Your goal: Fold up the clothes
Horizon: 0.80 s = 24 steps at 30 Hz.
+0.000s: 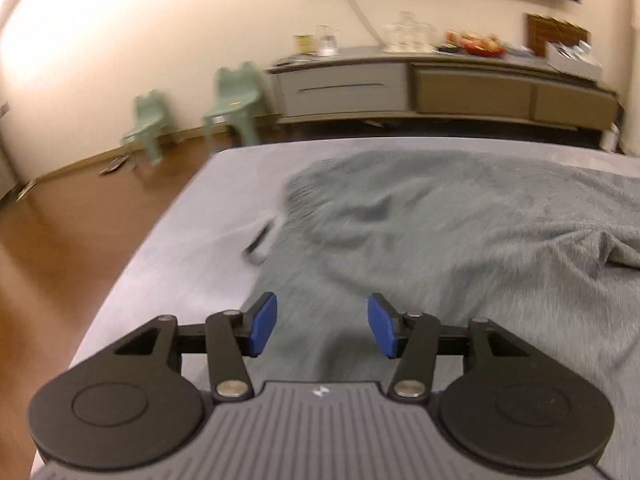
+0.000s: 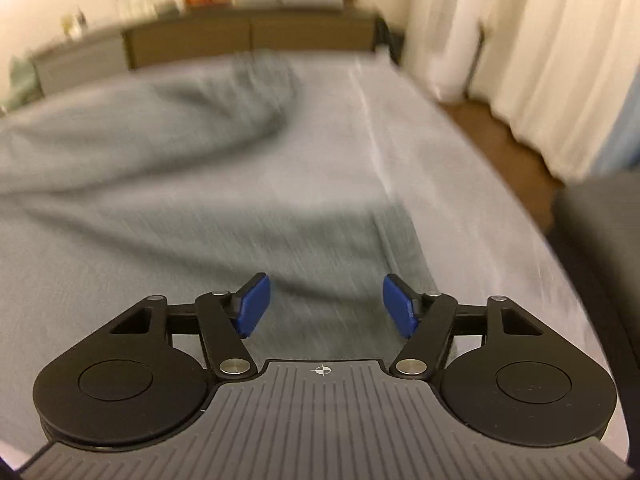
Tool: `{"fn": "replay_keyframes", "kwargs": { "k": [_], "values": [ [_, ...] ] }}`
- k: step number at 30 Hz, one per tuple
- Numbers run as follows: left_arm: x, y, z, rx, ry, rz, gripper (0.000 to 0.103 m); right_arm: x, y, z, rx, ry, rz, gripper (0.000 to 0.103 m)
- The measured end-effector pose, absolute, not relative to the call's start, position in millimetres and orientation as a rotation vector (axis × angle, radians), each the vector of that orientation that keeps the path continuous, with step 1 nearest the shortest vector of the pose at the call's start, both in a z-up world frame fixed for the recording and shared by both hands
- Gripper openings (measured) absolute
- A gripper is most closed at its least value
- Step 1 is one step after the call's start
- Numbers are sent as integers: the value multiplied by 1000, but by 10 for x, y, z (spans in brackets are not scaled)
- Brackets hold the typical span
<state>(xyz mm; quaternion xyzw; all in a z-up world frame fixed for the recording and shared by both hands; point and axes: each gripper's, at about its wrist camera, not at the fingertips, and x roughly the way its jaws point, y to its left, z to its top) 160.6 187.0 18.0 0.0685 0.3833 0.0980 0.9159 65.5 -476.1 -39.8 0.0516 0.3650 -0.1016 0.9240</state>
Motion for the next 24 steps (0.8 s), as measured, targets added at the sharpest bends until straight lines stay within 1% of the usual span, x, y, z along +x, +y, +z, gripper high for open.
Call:
{"fn": "replay_keyframes", "kwargs": {
  "k": [2, 3, 5, 6, 7, 9, 11, 13, 18, 20, 21, 22, 23, 24],
  "values": [
    [1921, 1897, 49, 145, 814, 212, 52, 723, -4692, -315, 146, 682, -157, 68],
    [2053, 1942, -25, 121, 836, 217, 52, 827, -4662, -370, 144, 703, -162, 68],
    [2235, 2055, -180, 71, 888, 234, 52, 1025, -4646, -544, 97, 806, -222, 64],
    [2302, 2120, -259, 46, 917, 244, 52, 1096, -4682, -631, 85, 861, -257, 66],
    [2357, 2183, -323, 20, 941, 252, 51, 1125, -4735, -639, 95, 875, -281, 70],
    [2386, 2305, -361, -37, 957, 259, 52, 1149, -4821, -551, 132, 842, -305, 66],
    [2406, 2377, -342, -74, 968, 259, 50, 1266, -4788, -356, 131, 755, -275, 70],
    [2430, 2352, -330, -55, 973, 255, 50, 1543, -4692, -208, 52, 702, -246, 85],
    [2480, 2278, -339, -4, 974, 251, 51, 2613, -4548, -161, -196, 684, -185, 84],
    [2531, 2302, -356, -1, 975, 251, 51, 2988, -4600, -317, -245, 766, -203, 75],
    [2543, 2313, -363, -1, 975, 251, 51, 3167, -4630, -401, -265, 813, -213, 47],
    [2552, 2321, -371, 1, 975, 250, 52, 3287, -4703, -465, -255, 879, -220, 9],
    [2559, 2328, -379, 4, 973, 248, 52, 3302, -4836, -451, -205, 912, -240, 11],
    [2560, 2328, -383, 11, 970, 245, 52, 3278, -4989, -402, -143, 920, -266, 11]
  ]
}}
